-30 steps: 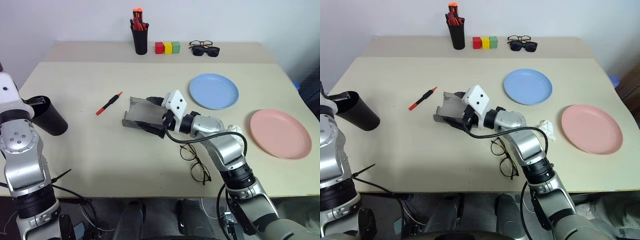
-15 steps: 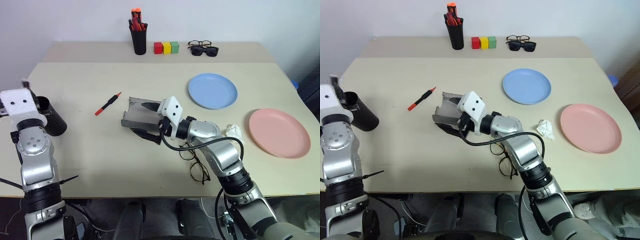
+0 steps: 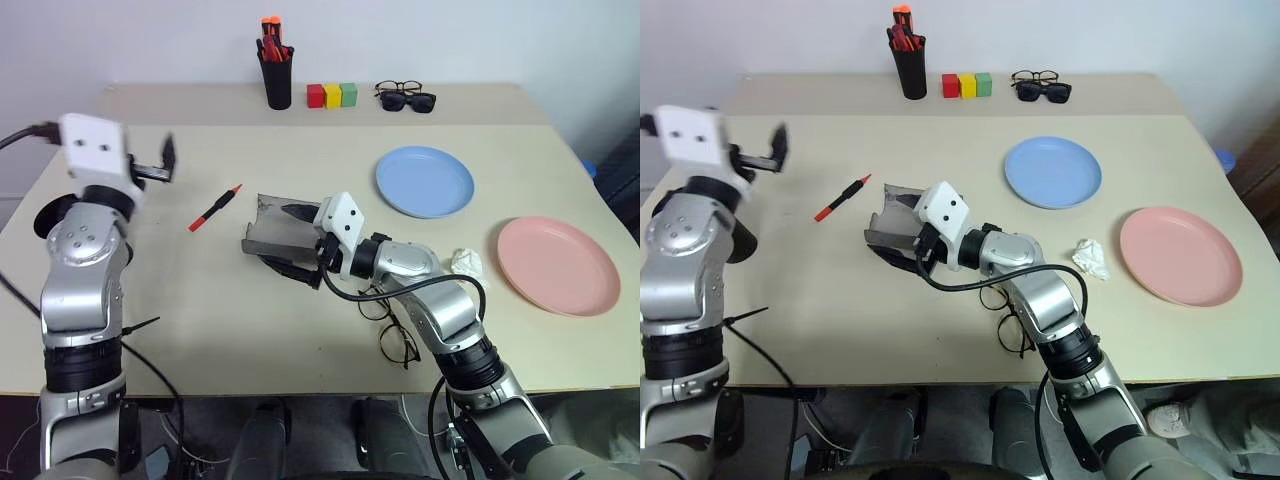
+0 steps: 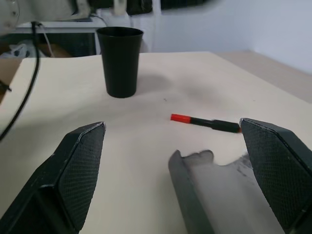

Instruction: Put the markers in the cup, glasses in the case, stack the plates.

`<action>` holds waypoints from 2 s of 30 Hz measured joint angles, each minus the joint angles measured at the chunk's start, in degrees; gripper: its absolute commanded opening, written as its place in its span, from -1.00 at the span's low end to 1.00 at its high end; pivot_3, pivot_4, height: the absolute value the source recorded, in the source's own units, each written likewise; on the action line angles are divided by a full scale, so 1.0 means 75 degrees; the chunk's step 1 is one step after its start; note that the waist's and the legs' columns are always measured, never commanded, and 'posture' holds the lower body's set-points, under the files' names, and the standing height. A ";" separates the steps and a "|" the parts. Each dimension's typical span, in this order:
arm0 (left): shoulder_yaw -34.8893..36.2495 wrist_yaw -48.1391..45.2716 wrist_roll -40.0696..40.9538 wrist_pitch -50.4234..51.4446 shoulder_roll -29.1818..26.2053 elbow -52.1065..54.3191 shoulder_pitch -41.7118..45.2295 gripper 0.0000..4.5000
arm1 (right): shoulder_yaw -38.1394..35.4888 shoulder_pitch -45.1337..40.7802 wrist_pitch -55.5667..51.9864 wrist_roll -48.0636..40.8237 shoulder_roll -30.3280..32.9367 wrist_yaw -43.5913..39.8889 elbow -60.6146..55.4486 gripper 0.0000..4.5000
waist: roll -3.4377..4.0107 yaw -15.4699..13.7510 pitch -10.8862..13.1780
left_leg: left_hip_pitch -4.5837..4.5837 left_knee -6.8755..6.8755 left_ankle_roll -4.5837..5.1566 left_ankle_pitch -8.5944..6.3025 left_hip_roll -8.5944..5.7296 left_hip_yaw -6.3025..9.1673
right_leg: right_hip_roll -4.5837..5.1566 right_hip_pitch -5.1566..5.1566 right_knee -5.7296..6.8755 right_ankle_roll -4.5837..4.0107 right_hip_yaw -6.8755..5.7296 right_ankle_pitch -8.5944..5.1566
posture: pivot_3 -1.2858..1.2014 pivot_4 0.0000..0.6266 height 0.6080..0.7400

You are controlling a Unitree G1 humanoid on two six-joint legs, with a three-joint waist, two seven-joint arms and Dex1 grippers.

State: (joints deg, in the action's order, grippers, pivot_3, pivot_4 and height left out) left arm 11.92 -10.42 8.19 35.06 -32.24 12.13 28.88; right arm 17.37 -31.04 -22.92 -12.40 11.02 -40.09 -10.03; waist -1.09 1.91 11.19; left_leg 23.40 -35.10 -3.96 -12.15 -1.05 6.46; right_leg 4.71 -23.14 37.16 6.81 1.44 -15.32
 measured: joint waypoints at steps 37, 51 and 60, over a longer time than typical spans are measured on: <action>0.1813 0.1657 -0.0212 -0.3100 0.0677 -0.1158 0.0782 -0.98 | -0.0474 -0.0095 -0.0049 -0.0706 -0.0410 0.0192 -0.0209 1.00 | -0.0004 0.0097 0.0001 | 0.0011 0.0011 -0.0030 0.0018 0.0001 -0.0005 | 0.0010 -0.0030 0.0010 -0.0002 0.0008 0.0002 | 0.03 -0.52 1.00; 0.2753 0.2757 -0.0680 -0.3101 0.1405 -0.0003 -0.1736 -0.98 | -0.0228 -0.0394 -0.0015 -0.1112 -0.0549 -0.0431 -0.0188 1.00 | -0.0019 0.0025 -0.0005 | 0.0007 0.0000 -0.0028 0.0017 -0.0001 0.0003 | 0.0006 -0.0010 0.0008 -0.0002 -0.0001 0.0002 | 0.03 -0.52 1.00; 0.2460 0.2776 -0.0726 -0.3781 0.1525 -0.1078 -0.1748 -0.58 | -0.0220 -0.0392 -0.0001 -0.1103 -0.0548 -0.0412 -0.0134 1.00 | -0.0019 0.0061 -0.0005 | 0.0005 0.0002 -0.0028 0.0017 0.0000 0.0005 | 0.0004 -0.0011 0.0009 -0.0003 -0.0001 0.0002 | 0.03 -0.52 1.00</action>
State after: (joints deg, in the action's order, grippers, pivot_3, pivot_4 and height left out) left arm 30.37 10.40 2.75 6.70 -20.80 4.05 15.77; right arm 15.71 -33.98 -22.93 -20.67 6.91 -43.18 -11.03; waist -1.23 2.37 11.15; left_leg 23.44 -35.08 -4.17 -12.03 -1.05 6.49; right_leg 4.74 -23.22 37.22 6.79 1.44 -15.31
